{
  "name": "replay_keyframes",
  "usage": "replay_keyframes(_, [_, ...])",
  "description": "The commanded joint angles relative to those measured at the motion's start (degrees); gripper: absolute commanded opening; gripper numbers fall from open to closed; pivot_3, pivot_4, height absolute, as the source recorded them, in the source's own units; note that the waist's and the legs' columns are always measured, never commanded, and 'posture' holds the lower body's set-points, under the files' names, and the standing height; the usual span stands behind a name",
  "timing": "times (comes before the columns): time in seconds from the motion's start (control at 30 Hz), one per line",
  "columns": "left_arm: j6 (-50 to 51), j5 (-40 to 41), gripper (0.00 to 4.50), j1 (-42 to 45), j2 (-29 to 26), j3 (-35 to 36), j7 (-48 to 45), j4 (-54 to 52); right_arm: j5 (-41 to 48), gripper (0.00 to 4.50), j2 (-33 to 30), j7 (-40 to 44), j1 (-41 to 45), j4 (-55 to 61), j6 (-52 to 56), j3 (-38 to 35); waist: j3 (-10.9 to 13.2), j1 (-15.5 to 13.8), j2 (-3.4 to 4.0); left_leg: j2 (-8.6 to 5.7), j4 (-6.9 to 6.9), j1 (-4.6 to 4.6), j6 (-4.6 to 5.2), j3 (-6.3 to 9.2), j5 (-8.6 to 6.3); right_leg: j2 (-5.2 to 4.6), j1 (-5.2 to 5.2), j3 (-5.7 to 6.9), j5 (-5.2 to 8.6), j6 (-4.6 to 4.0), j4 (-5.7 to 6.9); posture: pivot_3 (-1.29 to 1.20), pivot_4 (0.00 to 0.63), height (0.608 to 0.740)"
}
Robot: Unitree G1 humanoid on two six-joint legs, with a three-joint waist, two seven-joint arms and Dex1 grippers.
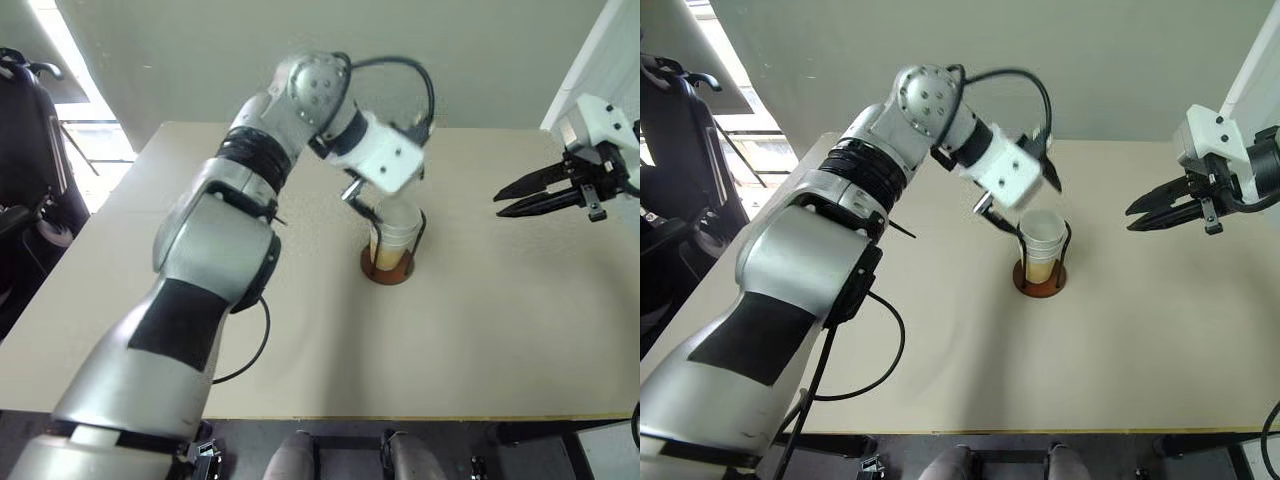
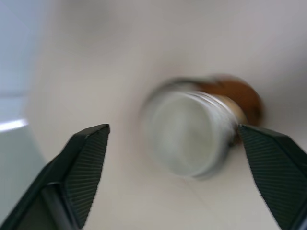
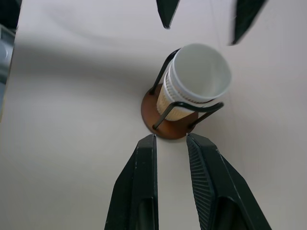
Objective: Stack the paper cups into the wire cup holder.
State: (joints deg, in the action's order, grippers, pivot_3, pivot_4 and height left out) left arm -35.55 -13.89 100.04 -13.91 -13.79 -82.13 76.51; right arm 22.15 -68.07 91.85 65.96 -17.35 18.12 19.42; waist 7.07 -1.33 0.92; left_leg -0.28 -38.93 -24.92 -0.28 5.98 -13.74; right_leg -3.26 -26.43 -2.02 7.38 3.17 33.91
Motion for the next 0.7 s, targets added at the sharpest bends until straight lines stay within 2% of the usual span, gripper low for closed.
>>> replay_keyframes(0.03, [13.2, 7.31, 4.48, 1.64, -3.0, 8.99, 7.64, -0.15, -1.75, 0.92, 1.24, -3.87, -0.88, -1.82, 1.47, -5.85, -0.01, 0.06, 0.01, 0.02, 0.0, 0.01, 0.0, 0.0, 0.0, 0.0, 0.0, -0.01, -0.02, 0.02, 0.0, 0.0, 0.15, 0.74])
replay_keyframes(0.13, [24.5, 13.2, 4.48, -0.13, -5.25, 16.84, 18.1, -0.26, -3.41, 0.92, 4.58, -10.54, -1.61, -5.62, 2.51, -9.44, -0.01, 0.17, 0.03, 0.07, -0.01, 0.06, 0.0, -0.03, 0.0, 0.0, 0.0, -0.06, -0.06, 0.02, 0.01, 0.0, 0.15, 0.74])
replay_keyframes(0.23, [30.69, 16.03, 4.48, -3.16, -6.88, 21.3, 27.41, -0.75, -5.91, 0.92, 8.06, -17.44, -2.34, -10.12, 2.02, -12.0, -0.03, 0.37, 0.12, 0.1, 0.0, 0.28, -0.01, -0.13, 0.01, -0.01, 0.05, -0.18, -0.11, 0.02, 0.06, 0.0, 0.15, 0.74])
replay_keyframes(0.47, [30.33, 15.78, 4.48, -12.7, -7.47, 21.94, 36.04, -3.88, -13.49, 0.92, 17.52, -37.59, -3.97, -22.36, -3.84, -15.55, 0.08, 0.15, 0.18, 0.12, -0.04, 0.84, -0.01, -0.2, 0.02, 0.04, 0.46, -0.28, -0.28, -0.05, 0.16, 0.0, 0.15, 0.74])
replay_keyframes(0.7, [31.02, 17.47, 4.48, -18.68, -6.85, 25.05, 52.31, -4.66, -14.32, 0.92, 26.54, -50.58, -8.85, -22.3, -5.93, -19.67, 0.12, 0.19, 0.23, 0.15, 0.0, 0.85, -0.02, -0.37, 0.02, 0.02, 0.38, -0.52, -0.49, -0.01, 0.06, 0.0, 0.15, 0.74])
